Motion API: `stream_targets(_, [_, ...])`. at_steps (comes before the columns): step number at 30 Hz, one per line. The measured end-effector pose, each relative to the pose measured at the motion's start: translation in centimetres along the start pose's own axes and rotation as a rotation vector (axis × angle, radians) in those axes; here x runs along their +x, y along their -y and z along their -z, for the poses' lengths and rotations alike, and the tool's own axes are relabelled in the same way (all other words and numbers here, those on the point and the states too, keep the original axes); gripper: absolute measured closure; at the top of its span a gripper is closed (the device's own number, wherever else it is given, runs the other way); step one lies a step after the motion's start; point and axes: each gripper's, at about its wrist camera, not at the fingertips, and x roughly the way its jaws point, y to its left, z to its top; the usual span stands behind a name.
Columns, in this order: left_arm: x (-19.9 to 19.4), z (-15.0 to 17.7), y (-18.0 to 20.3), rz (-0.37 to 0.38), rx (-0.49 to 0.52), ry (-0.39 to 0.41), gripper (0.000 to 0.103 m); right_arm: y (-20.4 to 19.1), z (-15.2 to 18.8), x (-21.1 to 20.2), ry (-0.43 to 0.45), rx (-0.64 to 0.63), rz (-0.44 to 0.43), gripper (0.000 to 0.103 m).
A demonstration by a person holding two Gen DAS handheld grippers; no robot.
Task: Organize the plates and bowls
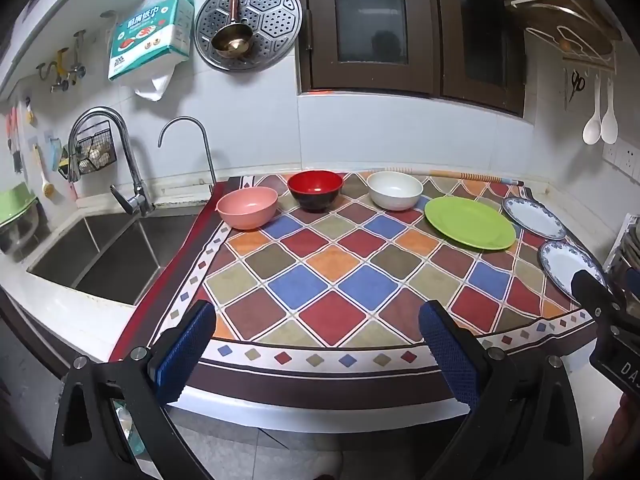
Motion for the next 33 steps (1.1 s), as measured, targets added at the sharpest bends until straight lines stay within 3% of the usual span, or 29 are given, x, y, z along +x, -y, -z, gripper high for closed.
stream_targets(33, [-0.7,0.2,2.6,-0.034,0.001,-0.004,0.000,2.4,0.1,0.5,-0.004,0.018,-0.012,0.001])
